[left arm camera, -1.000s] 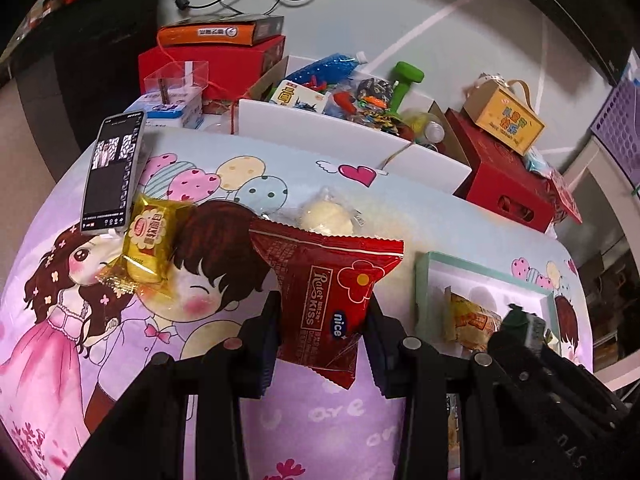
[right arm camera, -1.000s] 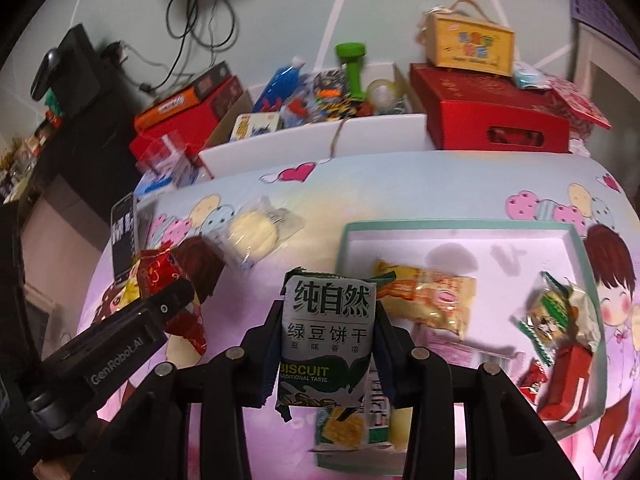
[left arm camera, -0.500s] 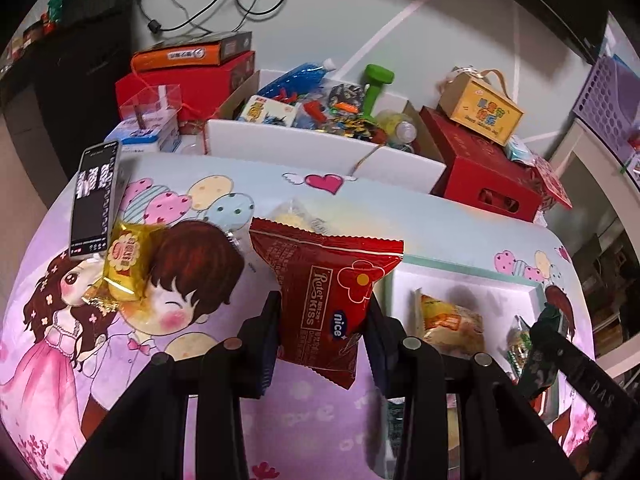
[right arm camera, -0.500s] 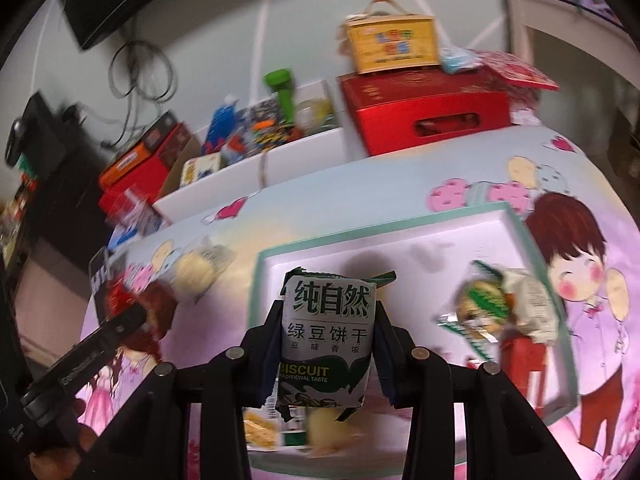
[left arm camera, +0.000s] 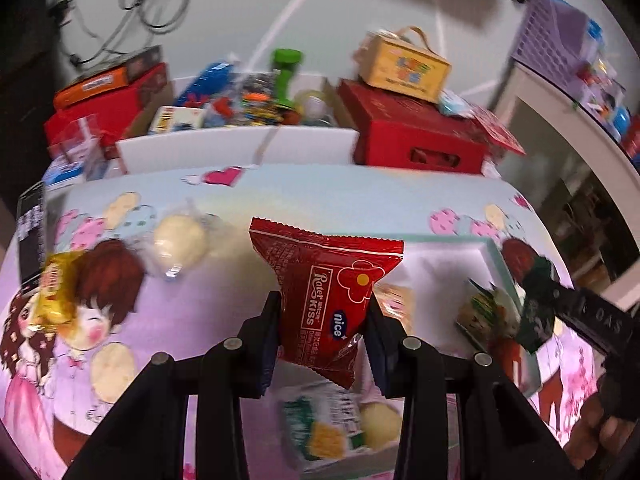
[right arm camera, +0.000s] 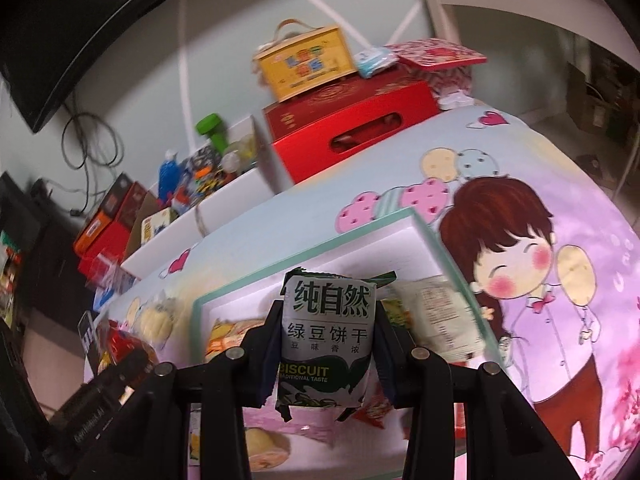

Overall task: Organize snacks
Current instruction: 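Carry the biscuit carton and red Rich packet over the white tray with both grippers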

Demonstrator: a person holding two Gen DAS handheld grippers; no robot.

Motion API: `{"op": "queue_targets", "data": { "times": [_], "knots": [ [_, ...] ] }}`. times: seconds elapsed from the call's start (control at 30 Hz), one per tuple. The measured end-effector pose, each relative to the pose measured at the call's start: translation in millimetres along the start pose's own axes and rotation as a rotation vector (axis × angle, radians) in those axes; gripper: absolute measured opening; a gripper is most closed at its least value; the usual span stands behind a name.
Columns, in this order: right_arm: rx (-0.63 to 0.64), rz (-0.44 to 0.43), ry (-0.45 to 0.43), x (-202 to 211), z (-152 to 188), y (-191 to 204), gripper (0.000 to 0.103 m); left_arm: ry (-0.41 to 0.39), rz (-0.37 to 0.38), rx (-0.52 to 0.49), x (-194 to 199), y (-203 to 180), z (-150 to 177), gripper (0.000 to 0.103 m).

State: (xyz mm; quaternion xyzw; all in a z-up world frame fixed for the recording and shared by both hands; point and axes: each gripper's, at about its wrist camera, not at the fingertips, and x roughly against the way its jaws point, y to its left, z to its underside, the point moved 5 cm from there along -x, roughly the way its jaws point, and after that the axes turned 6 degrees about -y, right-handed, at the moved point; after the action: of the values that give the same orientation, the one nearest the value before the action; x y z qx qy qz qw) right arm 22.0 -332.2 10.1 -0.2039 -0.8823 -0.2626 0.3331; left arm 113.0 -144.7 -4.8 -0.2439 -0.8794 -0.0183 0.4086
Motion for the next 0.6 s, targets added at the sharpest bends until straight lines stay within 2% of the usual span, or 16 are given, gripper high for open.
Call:
{"op": "queue_targets", "data": {
  "times": [0.27, 0.6],
  "knots": [
    [-0.043, 0.038, -0.004, 0.4, -4.0, -27.6, 0.043, 0.052, 0.041, -0.065, -16.2, -35.2, 15.4, 0.04],
    [-0.038, 0.057, 0.043, -16.5, 4.4, -35.3, 0.043, 0.097, 0.009, -0.053, -36.8, -28.8, 28.0, 0.04]
  ]
}}
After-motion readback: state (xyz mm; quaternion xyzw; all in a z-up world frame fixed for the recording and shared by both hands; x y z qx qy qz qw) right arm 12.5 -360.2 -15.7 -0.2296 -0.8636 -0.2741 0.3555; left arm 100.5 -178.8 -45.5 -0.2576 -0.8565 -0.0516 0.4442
